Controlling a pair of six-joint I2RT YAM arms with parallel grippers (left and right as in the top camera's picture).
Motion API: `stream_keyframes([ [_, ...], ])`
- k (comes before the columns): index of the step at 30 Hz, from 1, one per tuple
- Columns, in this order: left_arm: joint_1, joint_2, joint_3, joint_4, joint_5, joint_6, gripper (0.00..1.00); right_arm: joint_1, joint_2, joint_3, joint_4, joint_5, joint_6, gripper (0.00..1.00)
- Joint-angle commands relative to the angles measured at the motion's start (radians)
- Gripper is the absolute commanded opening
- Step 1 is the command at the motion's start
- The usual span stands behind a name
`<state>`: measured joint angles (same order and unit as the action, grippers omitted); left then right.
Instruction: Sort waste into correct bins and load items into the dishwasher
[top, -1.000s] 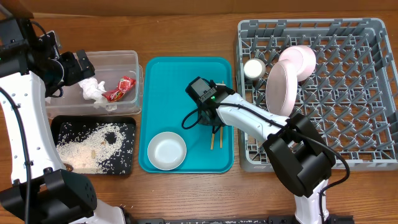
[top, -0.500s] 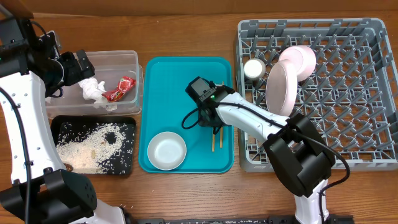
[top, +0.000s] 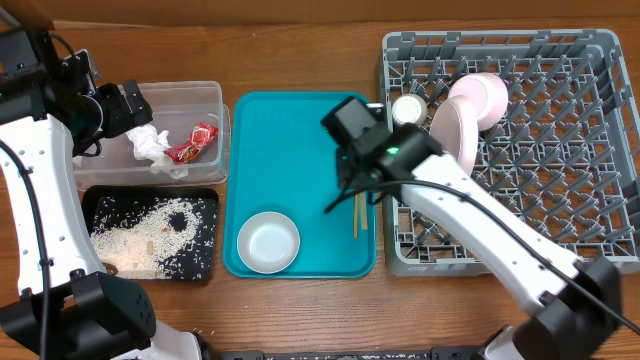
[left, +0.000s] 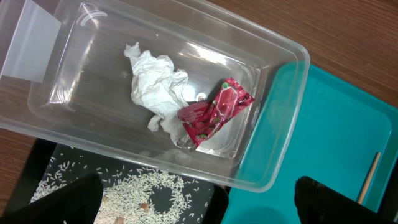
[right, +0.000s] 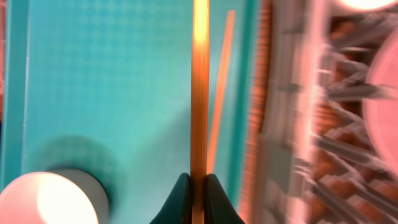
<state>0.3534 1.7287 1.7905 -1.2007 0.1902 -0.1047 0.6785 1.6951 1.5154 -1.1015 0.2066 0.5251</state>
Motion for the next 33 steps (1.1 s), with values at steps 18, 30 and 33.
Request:
stream_keyframes([
  [18, 0.0, -0.016, 0.025, 0.001, 0.009, -0.007, 1.0, -0.268, -0.077, 0.015, -0.143, 0.044, -0.141, 0.05],
  [30, 0.0, -0.016, 0.025, 0.001, 0.009, -0.007, 1.0, -0.27, -0.077, 0.015, -0.143, 0.047, -0.16, 0.11],
  [33, 0.0, -0.016, 0.025, 0.001, 0.009, -0.007, 1.0, -0.27, -0.077, 0.015, -0.143, 0.047, -0.16, 0.12],
])
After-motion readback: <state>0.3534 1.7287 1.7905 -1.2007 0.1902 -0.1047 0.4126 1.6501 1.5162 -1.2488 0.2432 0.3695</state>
